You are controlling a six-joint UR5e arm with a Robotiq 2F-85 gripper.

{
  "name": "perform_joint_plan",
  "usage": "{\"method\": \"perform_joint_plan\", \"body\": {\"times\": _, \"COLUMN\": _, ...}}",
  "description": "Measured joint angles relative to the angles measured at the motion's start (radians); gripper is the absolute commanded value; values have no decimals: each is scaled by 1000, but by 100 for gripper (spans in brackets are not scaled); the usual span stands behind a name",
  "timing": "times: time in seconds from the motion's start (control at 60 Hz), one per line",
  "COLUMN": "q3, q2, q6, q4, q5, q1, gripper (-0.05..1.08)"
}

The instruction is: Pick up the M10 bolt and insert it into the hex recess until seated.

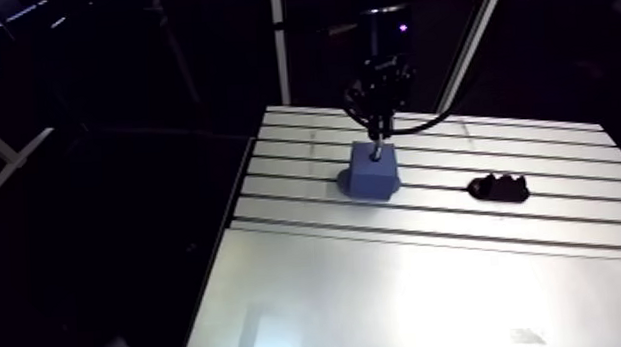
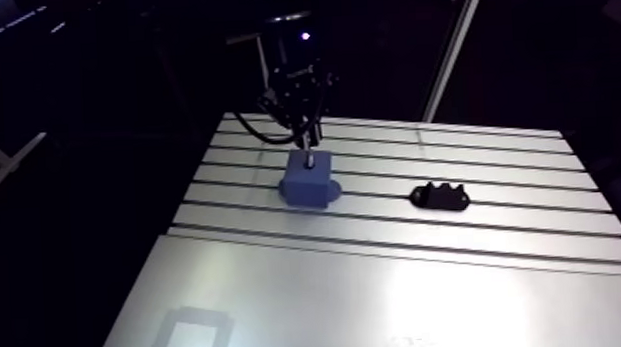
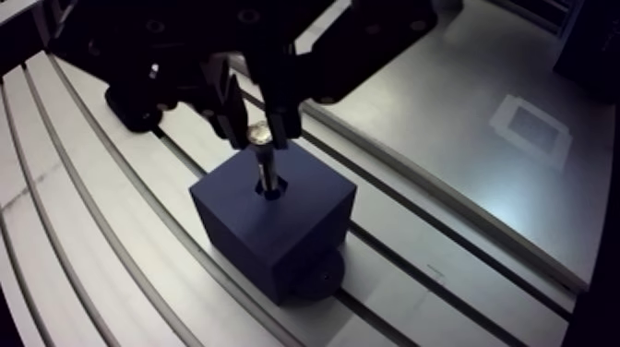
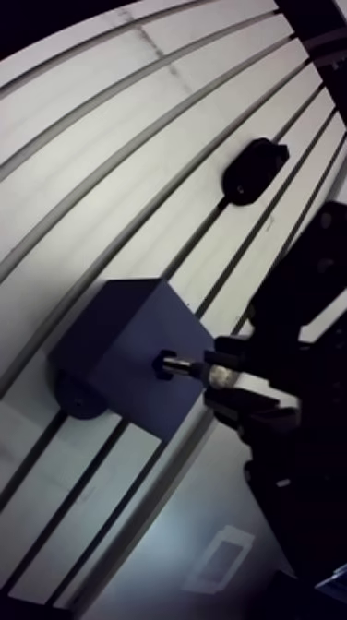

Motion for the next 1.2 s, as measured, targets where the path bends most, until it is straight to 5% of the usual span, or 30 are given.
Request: {"method": "perform_joint_plan", "body": {"times": 1.2, "q3": -4, "q2": 17, "q6": -1, "q4": -6, "q5": 0, "q1": 0, "gripper": 107}}
